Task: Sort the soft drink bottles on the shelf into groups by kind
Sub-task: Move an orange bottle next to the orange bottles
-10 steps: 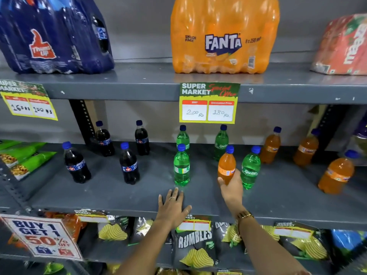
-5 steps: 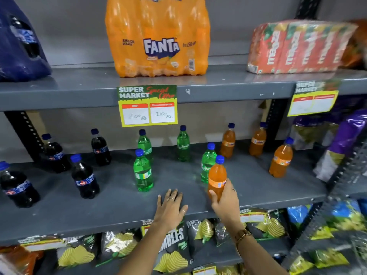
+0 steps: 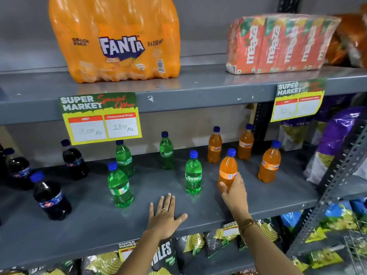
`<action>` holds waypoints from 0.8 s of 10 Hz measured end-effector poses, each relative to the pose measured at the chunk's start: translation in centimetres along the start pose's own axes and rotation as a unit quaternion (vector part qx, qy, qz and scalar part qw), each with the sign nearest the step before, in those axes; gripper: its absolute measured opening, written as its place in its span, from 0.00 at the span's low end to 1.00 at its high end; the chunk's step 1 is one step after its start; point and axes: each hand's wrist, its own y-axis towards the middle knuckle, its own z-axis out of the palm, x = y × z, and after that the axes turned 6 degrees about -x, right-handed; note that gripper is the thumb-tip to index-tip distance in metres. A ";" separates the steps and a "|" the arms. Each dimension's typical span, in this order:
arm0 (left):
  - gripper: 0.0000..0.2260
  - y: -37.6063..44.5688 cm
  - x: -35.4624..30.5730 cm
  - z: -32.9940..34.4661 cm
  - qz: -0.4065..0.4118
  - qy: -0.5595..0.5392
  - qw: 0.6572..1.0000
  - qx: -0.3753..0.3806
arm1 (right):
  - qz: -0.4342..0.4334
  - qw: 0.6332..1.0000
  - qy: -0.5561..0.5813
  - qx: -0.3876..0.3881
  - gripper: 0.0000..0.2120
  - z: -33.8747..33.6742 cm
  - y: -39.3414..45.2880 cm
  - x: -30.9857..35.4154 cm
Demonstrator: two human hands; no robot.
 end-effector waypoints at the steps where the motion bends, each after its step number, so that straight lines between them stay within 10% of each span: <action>1: 0.35 0.1 0.0 -0.1 -0.002 -0.002 1.000 0.008 | 0.001 1.000 0.005 -0.002 0.27 0.4 0.9 -0.1; 4: 0.34 0.0 0.0 -0.2 -0.001 -0.008 1.000 0.014 | 0.074 0.989 0.127 -0.002 0.41 0.4 1.2 -0.5; 8: 0.34 0.0 -0.1 -0.2 0.001 -0.008 1.000 0.010 | 0.090 0.993 0.070 0.017 0.27 0.7 1.4 -1.0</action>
